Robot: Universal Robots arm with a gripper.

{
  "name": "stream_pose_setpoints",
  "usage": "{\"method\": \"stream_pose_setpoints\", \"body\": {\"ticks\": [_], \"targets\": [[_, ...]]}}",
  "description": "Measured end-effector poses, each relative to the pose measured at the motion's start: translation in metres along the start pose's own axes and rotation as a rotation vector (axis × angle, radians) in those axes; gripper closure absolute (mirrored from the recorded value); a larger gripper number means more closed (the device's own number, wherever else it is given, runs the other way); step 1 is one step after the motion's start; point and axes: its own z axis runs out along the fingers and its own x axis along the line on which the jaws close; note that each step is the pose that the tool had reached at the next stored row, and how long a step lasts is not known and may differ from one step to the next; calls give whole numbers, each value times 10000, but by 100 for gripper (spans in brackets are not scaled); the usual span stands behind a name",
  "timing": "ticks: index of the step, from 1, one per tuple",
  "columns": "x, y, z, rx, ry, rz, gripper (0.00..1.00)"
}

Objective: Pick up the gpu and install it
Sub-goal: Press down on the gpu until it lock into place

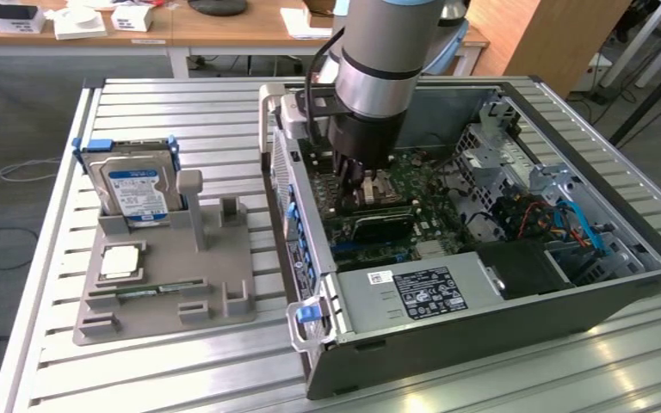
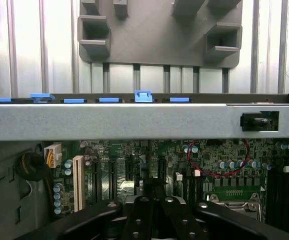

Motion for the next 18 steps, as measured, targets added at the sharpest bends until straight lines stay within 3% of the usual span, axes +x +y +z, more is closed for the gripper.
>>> {"method": "stream_pose_setpoints", "body": {"ticks": [14, 18], "targets": [[0, -1, -2, -2, 2, 0, 89], [-1, -35, -1, -2, 2, 0, 89]]}}
